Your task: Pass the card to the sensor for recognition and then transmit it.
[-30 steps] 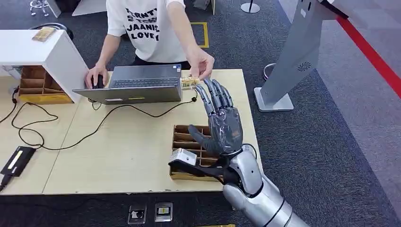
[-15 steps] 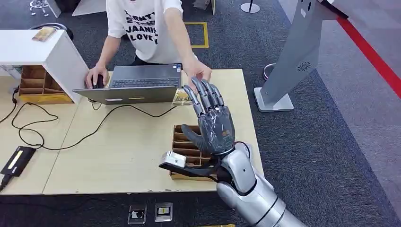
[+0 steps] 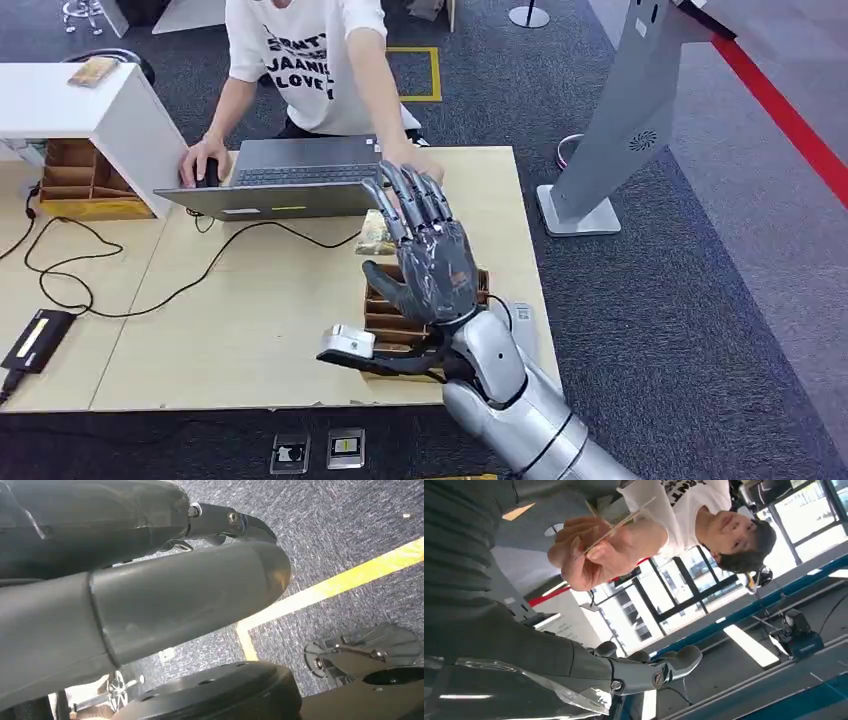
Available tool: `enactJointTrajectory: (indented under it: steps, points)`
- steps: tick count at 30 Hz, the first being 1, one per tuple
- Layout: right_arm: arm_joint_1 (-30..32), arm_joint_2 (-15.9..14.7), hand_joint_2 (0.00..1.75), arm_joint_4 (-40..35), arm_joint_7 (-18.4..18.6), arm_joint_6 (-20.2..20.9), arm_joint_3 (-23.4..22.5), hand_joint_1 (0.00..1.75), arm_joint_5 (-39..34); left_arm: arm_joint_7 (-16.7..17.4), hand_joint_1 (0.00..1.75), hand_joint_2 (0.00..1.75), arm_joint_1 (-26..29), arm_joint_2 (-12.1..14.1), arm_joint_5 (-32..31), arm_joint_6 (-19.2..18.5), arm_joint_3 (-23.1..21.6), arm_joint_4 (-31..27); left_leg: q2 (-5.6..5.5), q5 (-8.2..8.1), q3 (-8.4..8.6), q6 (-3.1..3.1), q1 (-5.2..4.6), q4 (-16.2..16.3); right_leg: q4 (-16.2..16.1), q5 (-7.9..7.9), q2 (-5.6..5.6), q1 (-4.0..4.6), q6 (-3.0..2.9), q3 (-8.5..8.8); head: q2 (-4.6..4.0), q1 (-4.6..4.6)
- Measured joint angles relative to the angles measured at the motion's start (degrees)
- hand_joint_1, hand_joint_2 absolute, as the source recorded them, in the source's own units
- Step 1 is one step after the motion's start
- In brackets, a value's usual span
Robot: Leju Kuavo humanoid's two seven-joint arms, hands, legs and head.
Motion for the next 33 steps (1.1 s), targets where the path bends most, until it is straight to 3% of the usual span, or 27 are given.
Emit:
enactJointTrajectory:
  steps: [5,19,33]
  points:
    - [0.0,0.7,1.75,0.4,-0.3,0.0,-0.1,1.75,-0.2,0.0,0.0,0.0,0.0,0.0,0.0,0.2,0.0,0.0,0.0,0.0,0.0,0.0,0.0,0.0,0.0,0.0,0.01,0.0,0.0,0.0,0.0,0.0]
    - [0.0,1.5,1.75,0.7,-0.6,-0.1,-0.1,1.69,-0.2,0.4,0.0,0.0,0.0,0.0,-0.1,0.2,0.0,0.0,0.0,0.0,0.0,0.0,0.0,0.0,0.0,0.0,0.01,0.0,0.0,0.0,0.0,0.0]
    - [0.0,1.5,1.75,0.8,0.1,-0.1,0.0,1.75,-1.4,0.4,0.0,0.0,0.3,0.0,0.3,0.5,0.0,0.0,0.0,0.0,0.0,0.0,0.0,0.0,0.0,0.0,0.01,0.0,0.0,0.0,0.0,0.0]
